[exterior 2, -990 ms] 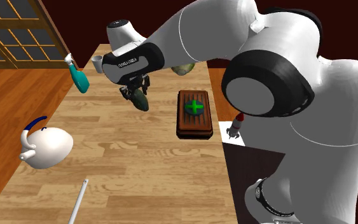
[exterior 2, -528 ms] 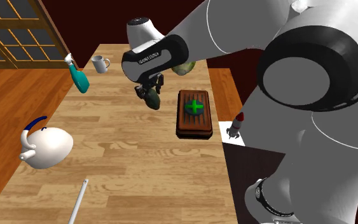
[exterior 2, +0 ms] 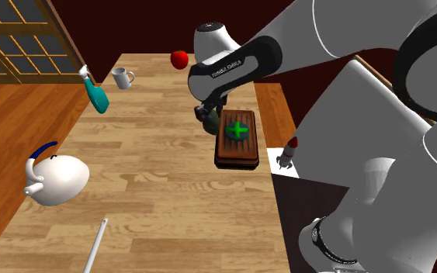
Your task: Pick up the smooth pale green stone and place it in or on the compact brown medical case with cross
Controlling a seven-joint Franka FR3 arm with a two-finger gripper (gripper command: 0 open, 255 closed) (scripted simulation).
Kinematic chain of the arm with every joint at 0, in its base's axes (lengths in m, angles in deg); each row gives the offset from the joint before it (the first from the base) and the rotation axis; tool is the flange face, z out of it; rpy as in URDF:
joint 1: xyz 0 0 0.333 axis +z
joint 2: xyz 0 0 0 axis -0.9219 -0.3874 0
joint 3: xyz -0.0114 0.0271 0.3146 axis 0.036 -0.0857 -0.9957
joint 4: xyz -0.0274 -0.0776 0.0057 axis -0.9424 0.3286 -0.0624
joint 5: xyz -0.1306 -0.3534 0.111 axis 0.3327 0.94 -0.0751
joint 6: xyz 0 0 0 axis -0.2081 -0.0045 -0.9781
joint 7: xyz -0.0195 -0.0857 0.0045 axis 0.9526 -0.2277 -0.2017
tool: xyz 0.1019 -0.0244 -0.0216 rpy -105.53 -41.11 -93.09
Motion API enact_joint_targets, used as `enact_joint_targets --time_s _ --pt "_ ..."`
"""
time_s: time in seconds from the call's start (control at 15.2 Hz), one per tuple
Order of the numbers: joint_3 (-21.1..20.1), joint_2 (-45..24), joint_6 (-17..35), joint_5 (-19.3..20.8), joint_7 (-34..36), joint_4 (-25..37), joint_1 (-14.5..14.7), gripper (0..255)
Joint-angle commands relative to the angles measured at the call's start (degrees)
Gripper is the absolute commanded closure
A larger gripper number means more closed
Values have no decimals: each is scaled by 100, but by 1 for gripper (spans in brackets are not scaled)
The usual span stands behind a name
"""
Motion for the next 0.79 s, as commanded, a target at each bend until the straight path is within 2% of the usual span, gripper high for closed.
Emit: enact_joint_targets --time_s 0.0,0.46,0.73 --pt "115 336 55 141 -139 -363 -107 255" --pt "491 1394 185 715 -546 -1454 -561 255" --pt "555 1304 451 708 -625 -1629 -596 255"
